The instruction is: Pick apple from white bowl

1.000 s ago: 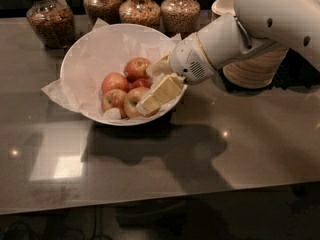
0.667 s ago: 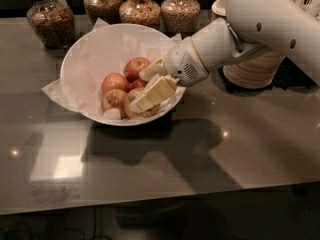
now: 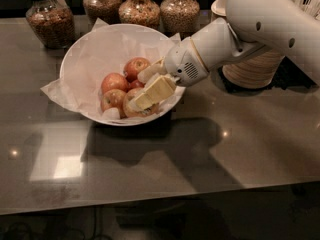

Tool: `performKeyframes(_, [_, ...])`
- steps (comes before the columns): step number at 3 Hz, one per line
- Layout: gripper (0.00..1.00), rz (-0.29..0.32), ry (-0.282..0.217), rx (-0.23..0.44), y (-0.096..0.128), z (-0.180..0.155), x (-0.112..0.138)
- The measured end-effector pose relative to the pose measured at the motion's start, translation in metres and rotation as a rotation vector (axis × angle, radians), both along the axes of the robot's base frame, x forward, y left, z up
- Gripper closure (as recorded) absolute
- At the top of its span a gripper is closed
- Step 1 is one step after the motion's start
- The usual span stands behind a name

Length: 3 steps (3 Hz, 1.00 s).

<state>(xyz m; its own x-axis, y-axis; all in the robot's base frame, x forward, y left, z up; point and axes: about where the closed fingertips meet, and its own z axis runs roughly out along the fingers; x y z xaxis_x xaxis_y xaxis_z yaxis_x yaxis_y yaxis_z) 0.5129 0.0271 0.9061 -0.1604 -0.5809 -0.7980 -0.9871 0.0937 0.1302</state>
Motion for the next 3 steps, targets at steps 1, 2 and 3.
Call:
performKeyframes(1, [0.23,-0.055,0.037,-0.027,-0.018,-0.004,-0.006])
performKeyframes(2, [0.20,-0.120,0.023,-0.039,-0.043,0.019,-0.024])
performKeyframes(3, [0.03,-0.133,-0.008,-0.029,-0.049,0.041,-0.035])
